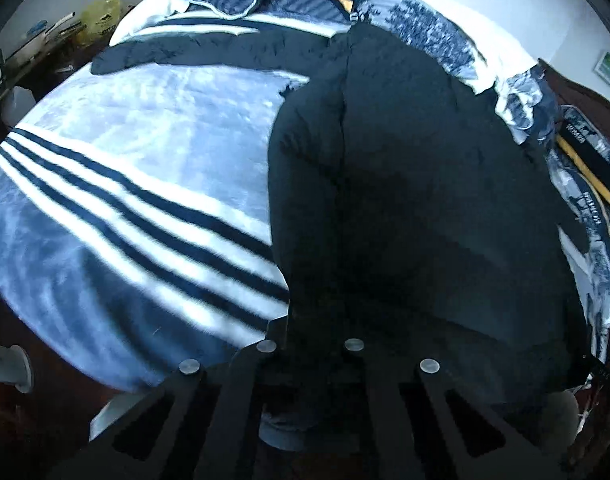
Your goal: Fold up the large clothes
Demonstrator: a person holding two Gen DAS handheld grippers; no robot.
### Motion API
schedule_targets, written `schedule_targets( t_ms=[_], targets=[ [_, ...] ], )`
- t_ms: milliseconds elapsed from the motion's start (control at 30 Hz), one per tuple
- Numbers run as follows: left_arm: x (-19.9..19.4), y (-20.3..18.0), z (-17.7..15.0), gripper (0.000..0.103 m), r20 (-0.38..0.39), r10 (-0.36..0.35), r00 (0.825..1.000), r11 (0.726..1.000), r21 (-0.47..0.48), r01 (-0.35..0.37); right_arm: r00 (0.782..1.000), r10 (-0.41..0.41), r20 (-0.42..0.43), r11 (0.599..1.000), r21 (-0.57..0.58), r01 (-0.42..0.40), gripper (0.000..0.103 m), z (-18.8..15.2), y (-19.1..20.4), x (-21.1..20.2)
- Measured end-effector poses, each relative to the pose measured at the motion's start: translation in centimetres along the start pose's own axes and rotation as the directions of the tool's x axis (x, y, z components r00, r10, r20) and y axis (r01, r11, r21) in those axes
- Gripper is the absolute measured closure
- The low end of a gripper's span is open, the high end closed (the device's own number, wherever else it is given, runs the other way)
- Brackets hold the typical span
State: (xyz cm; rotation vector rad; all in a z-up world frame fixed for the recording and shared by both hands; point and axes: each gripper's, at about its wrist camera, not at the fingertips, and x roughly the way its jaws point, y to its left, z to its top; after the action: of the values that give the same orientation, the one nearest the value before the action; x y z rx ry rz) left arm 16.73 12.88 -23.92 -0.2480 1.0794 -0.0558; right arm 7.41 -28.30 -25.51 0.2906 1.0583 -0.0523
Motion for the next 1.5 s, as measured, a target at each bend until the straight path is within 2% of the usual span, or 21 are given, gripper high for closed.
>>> schedule_targets(
  t_ms=[100, 167, 233, 333, 467, 600, 733, 800, 867, 933, 967, 1000, 1033, 1067, 1133, 1200, 1300, 1333, 1367, 1400, 1500],
  targets=[
    [-3.0, 0.7, -1.7, 0.098, 0.005, 0.01, 1.0, 1.0, 0.028, -0.01, 0.998, 0.059, 0.037, 0.998, 0.012, -0.059, 0.1, -1.1, -0.7, -3.9],
    [-3.2, 1.1, -2.4, 0.099, -0.021, 0.033, 0.999, 0.999, 0.031, -0.032, 0.997, 0.064, 0.052, 0.998, 0.004, -0.064, 0.1, -1.7, -0.4, -5.8],
    [-2.3, 0.8, -2.9, 0.099, -0.045, 0.059, 0.997, 0.998, 0.041, -0.057, 0.997, 0.079, 0.016, 0.997, 0.008, -0.079, 0.1, -2.3, 0.0, -6.2],
    [-1.3, 1.5, -3.7, 0.099, -0.082, 0.049, 0.995, 0.999, -0.012, -0.05, 0.999, 0.043, -0.022, 0.999, -0.014, -0.043, 0.101, -2.5, 0.8, -5.0],
    [-2.7, 0.6, -3.8, 0.099, -0.047, 0.049, 0.998, 0.999, 0.022, -0.048, 0.999, 0.03, -0.041, 0.999, 0.024, -0.029, 0.1, -2.8, -0.2, -4.2],
    [-5.1, -0.9, -4.9, 0.099, -0.017, 0.047, 0.999, 0.996, 0.072, -0.046, 1.0, 0.005, -0.015, 1.0, -0.003, -0.005, 0.101, -3.0, 0.6, -7.0],
    [-4.5, -0.9, -5.5, 0.095, 0.006, 0.1, 0.995, 0.991, 0.086, -0.1, 0.999, -0.044, -0.02, 0.999, -0.024, 0.044, 0.098, -3.1, 1.1, -7.3],
    [-4.2, -1.1, -5.6, 0.092, -0.006, 0.11, 0.994, 0.991, 0.082, -0.109, 0.997, -0.059, -0.04, 0.998, -0.004, 0.059, 0.097, -2.9, 0.7, -6.4],
    [-5.0, -1.2, -5.7, 0.091, 0.032, 0.104, 0.994, 0.992, 0.07, -0.106, 0.998, -0.033, -0.049, 0.998, 0.056, 0.036, 0.097, -2.8, -0.1, -6.3],
    [-6.5, -0.8, -5.3, 0.085, 0.119, 0.074, 0.99, 0.996, 0.046, -0.079, 1.0, -0.013, -0.006, 0.992, 0.128, 0.014, 0.094, -2.4, -1.3, -7.6],
    [-8.1, -0.9, -5.1, 0.066, 0.175, 0.065, 0.982, 0.997, 0.029, -0.071, 1.0, -0.006, 0.015, 0.99, 0.139, 0.004, 0.09, -2.2, -1.6, -8.2],
    [-9.8, -1.2, -4.9, 0.04, 0.227, 0.07, 0.971, 0.997, 0.011, -0.074, 0.998, 0.016, 0.068, 0.989, 0.143, -0.026, 0.069, -1.8, -1.9, -9.7],
    [-11.5, -1.6, -4.7, 0.031, 0.289, 0.073, 0.955, 0.997, -0.002, -0.076, 0.993, 0.017, 0.117, 0.99, 0.137, -0.033, 0.035, -1.5, -1.8, -11.0],
    [-13.4, -2.2, -4.6, 0.025, 0.359, 0.067, 0.931, 0.998, -0.007, -0.069, 0.983, 0.012, 0.182, 0.991, 0.129, -0.036, 0.022, -1.3, -1.6, -12.6],
    [-16.3, -3.7, -4.0, 0.024, 0.439, 0.028, 0.898, 0.999, 0.016, -0.039, 0.964, 0.024, 0.264, 0.992, 0.113, -0.055, 0.017, -0.5, -1.1, -15.3],
    [-19.1, -6.3, -3.5, 0.024, 0.484, -0.019, 0.875, 0.998, 0.058, -0.011, 0.945, 0.044, 0.324, 0.988, 0.127, -0.09, 0.017, 0.2, -0.9, -17.6],
    [-21.3, -10.0, -3.3, 0.018, 0.53, -0.046, 0.847, 0.993, 0.118, -0.02, 0.908, 0.079, 0.411, 0.979, 0.14, -0.148, 0.017, 1.2, -0.4, -20.2],
    [-21.6, -11.4, -3.1, 0.018, 0.532, -0.044, 0.846, 0.992, 0.127, -0.028, 0.896, 0.088, 0.436, 0.975, 0.145, -0.167, 0.017, 1.5, -0.2, -20.8],
    [-21.6, -12.7, -3.0, 0.018, 0.517, -0.051, 0.854, 0.99, 0.137, -0.024, 0.871, 0.114, 0.478, 0.968, 0.144, -0.205, 0.017, 1.8, -0.1, -21.7],
    [-21.4, -14.2, -2.8, 0.018, 0.487, -0.084, 0.87, 0.986, 0.167, 0.002, 0.86, 0.128, 0.494, 0.964, 0.14, -0.224, 0.017, 2.0, 0.1, -22.1],
    [-20.0, -16.7, -2.2, 0.018, 0.443, -0.135, 0.886, 0.973, 0.226, 0.035, 0.846, 0.108, 0.523, 0.967, 0.142, -0.212, 0.017, 3.0, 0.7, -23.1]
  ],
)
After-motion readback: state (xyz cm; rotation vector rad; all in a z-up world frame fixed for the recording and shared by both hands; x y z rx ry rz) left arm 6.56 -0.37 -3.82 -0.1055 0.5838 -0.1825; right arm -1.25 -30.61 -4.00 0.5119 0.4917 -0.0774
